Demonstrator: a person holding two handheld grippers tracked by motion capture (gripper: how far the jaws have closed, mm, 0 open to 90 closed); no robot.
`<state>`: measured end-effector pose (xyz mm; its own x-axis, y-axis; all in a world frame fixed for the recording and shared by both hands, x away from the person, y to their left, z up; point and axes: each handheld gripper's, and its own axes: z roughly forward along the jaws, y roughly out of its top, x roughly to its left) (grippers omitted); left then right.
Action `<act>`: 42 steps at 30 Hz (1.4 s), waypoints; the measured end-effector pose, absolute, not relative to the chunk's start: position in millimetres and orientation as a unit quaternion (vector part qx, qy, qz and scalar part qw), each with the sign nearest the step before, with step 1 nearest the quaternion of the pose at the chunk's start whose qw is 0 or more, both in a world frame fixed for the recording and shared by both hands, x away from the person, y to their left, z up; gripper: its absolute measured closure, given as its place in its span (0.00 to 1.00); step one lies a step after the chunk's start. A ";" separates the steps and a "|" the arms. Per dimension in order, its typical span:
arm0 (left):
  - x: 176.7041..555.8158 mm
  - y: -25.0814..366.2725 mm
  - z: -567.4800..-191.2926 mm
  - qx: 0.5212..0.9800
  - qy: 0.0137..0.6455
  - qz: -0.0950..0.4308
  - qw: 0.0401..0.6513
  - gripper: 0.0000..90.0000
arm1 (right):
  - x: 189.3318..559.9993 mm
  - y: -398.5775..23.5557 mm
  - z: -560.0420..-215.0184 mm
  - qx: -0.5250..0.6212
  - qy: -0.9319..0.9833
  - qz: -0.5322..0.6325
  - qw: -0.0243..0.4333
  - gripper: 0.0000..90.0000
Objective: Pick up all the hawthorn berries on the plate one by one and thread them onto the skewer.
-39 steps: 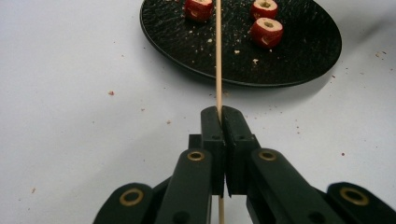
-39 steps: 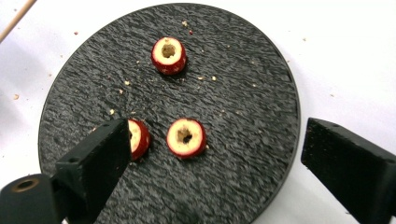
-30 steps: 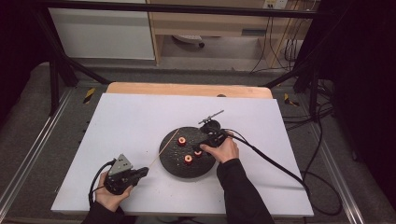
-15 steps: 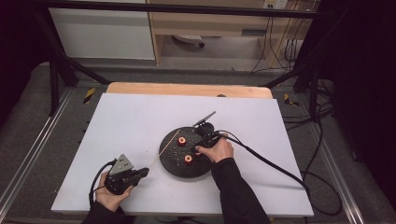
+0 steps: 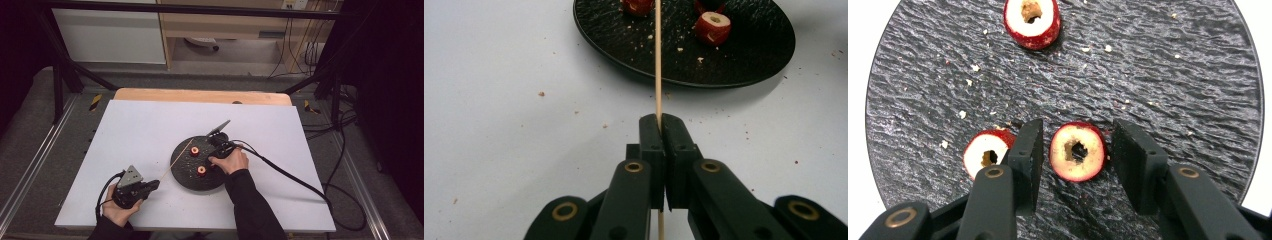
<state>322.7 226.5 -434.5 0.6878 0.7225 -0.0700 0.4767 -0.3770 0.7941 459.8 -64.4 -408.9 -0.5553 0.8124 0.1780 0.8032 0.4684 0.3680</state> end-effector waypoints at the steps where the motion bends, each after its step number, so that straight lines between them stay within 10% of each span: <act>1: 322.7 226.4 -434.5 0.817 0.367 0.146 0.420 0.98 | 460.1 -64.4 -409.2 0.472 0.856 0.208 0.011 0.64; 42: 317.1 222.1 -431.4 0.812 0.362 0.154 0.432 0.98 | 431.0 -104.9 -377.0 0.466 0.765 0.444 -0.004 0.69</act>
<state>317.1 222.1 -431.4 0.6911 0.7200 -0.0623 0.4537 -0.3652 0.8129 431.0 -104.9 -377.0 -0.5651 0.7095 0.4210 0.7172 0.1702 0.6758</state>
